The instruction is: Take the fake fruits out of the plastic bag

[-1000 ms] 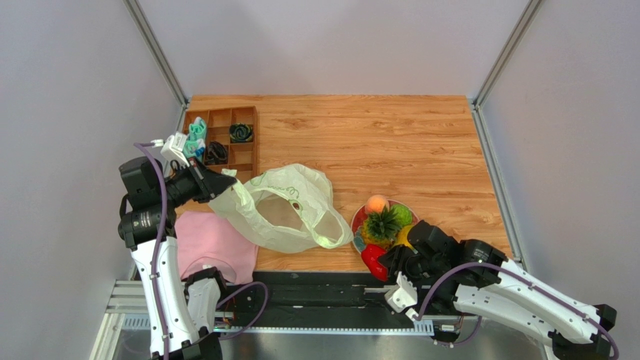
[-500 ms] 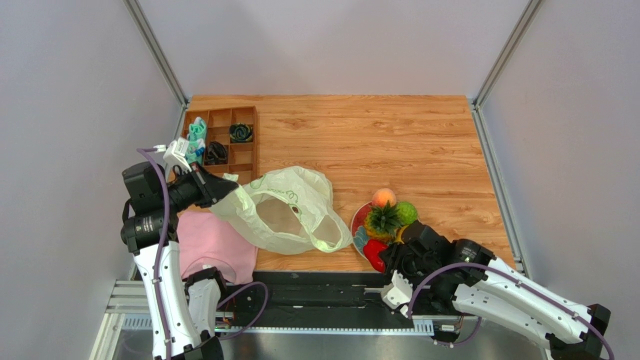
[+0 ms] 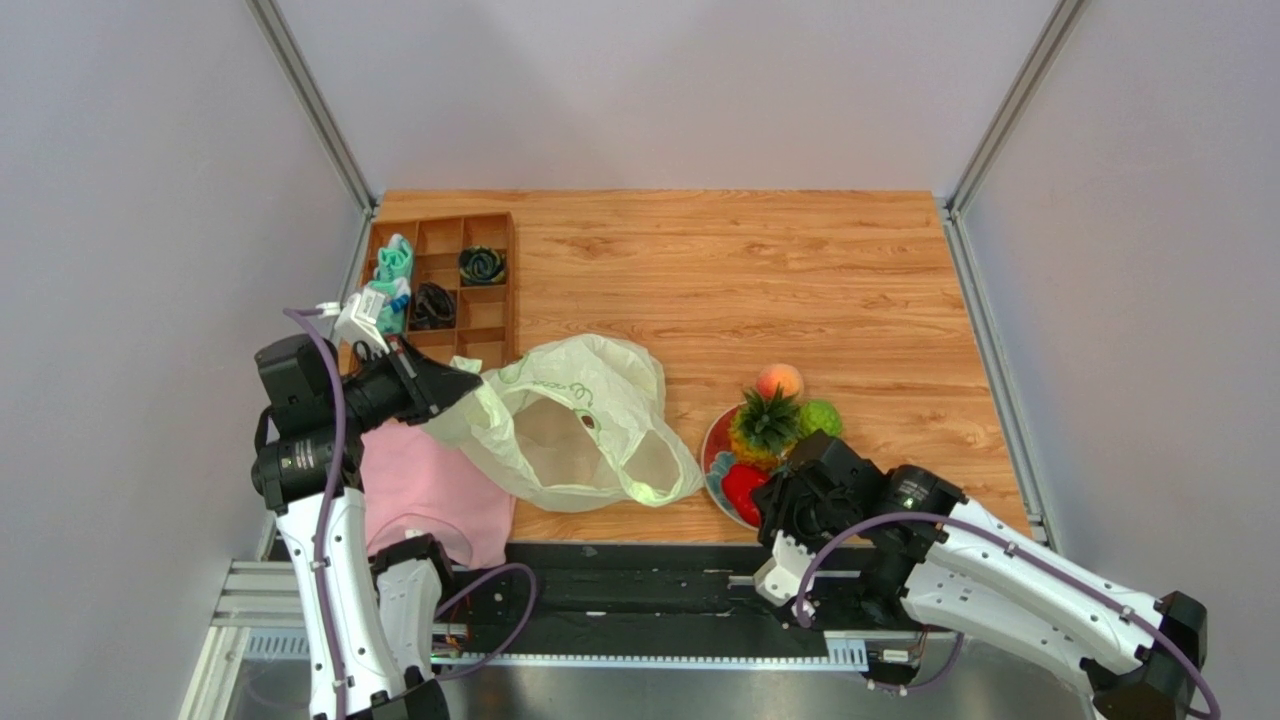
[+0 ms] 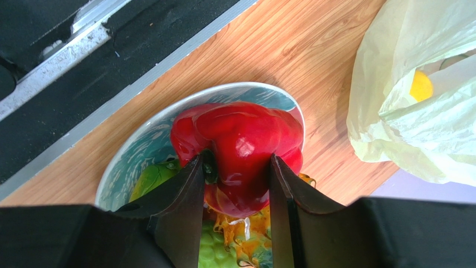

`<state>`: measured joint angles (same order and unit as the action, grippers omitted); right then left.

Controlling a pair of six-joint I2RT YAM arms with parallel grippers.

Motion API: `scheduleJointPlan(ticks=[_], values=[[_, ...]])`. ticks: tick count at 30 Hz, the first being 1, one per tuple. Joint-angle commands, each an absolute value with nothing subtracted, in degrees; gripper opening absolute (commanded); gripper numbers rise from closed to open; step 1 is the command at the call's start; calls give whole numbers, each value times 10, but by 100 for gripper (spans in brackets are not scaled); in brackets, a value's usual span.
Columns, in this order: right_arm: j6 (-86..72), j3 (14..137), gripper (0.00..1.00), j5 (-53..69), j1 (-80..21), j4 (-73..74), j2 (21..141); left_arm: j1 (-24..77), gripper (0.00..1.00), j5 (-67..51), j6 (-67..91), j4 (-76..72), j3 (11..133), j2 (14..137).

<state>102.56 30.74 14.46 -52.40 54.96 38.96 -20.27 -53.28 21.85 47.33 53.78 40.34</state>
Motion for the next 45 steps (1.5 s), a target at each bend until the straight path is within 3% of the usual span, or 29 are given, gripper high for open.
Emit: scheduleJointPlan(ticks=[1, 3, 4, 7, 13, 18, 23, 27, 31, 36, 42, 45], values=[[1064, 296, 48, 132, -520, 540, 367, -205, 0, -548, 228, 454, 536, 394], [1059, 297, 54, 144, -519, 541, 355, -205, 0, -556, 228, 451, 538, 396], [1055, 299, 68, 148, -518, 541, 342, -206, 0, -560, 229, 452, 540, 396], [1030, 319, 77, 176, -517, 543, 324, -205, 0, -579, 230, 452, 548, 397], [956, 423, 76, 244, -517, 564, 332, -205, 0, -627, 213, 493, 577, 403], [834, 493, 76, 291, -517, 446, 401, -206, 0, -649, 204, 519, 584, 389], [541, 600, 76, 265, -518, 233, 508, -205, 0, -652, 193, 528, 603, 383], [312, 744, 68, 255, -520, 218, 657, -205, 0, -646, 199, 527, 608, 384], [184, 840, 66, 115, -498, 193, 750, -205, 0, -645, 192, 537, 614, 387], [173, 989, 82, -37, -414, 245, 906, -206, 0, -642, 179, 548, 619, 392], [108, 1213, 82, -26, -271, 495, 1140, -205, 0, -634, 176, 548, 613, 391], [117, 1198, 84, -29, -242, 502, 1162, -207, 0, -631, 175, 547, 614, 394]])
